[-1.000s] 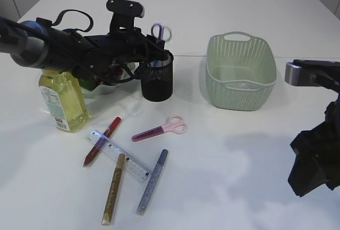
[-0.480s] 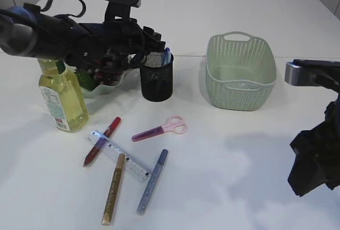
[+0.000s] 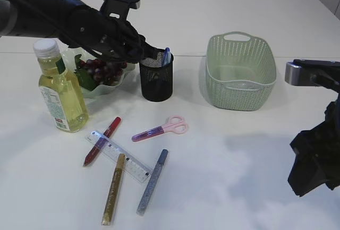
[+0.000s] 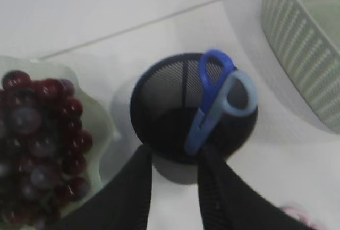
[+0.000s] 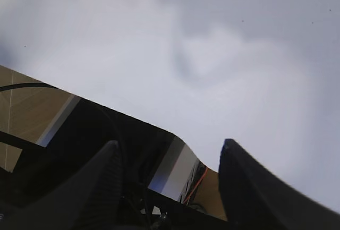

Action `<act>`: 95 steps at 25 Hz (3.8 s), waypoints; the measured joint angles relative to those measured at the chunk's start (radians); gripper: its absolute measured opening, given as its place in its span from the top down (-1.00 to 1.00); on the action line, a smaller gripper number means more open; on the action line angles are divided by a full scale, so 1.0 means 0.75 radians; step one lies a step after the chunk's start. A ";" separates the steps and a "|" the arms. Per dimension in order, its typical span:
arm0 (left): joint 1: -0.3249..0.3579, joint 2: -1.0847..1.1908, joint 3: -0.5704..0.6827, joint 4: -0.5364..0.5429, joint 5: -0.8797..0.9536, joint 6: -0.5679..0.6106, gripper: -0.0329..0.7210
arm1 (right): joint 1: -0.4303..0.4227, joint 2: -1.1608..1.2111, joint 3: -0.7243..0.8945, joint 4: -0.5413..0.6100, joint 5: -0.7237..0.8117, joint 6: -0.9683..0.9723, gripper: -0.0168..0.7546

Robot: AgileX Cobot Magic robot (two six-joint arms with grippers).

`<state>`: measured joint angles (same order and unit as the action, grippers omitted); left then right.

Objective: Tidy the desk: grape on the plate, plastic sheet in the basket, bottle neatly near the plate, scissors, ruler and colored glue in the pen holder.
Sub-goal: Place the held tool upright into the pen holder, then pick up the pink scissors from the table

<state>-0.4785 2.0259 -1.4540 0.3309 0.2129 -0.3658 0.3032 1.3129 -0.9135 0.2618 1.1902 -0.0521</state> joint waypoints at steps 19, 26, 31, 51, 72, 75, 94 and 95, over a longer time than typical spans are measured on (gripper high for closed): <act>-0.151 -0.008 -0.290 -0.643 1.177 0.876 0.36 | 0.000 0.000 0.000 0.000 0.032 0.023 -0.23; -0.151 -0.008 -0.318 -0.596 1.335 1.026 0.36 | 0.000 0.000 0.000 0.003 0.020 0.084 -0.23; -0.151 -0.008 -0.319 -0.566 1.330 1.026 0.36 | -0.031 0.019 -0.036 -0.032 -0.012 0.222 -0.23; -0.151 0.131 -0.327 -0.494 1.197 1.186 0.28 | -0.226 0.363 -0.409 -0.274 0.036 0.250 -0.23; -0.151 0.496 -0.738 -0.599 1.288 1.200 0.18 | -0.226 0.363 -0.409 -0.228 0.036 0.211 -0.23; -0.151 0.519 -0.758 -0.596 1.312 1.201 0.18 | -0.226 0.363 -0.409 -0.228 0.036 0.211 -0.23; -0.068 0.533 -0.760 -0.595 1.334 1.203 0.18 | -0.226 0.363 -0.409 -0.227 0.036 0.196 -0.23; -0.068 0.533 -0.760 -0.598 1.334 1.203 0.18 | -0.226 0.363 -0.409 -0.227 0.036 0.196 -0.23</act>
<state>-0.5298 2.4254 -2.0240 -0.1177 1.2137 0.5363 0.1335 1.5851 -1.2199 0.0918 1.2174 0.0949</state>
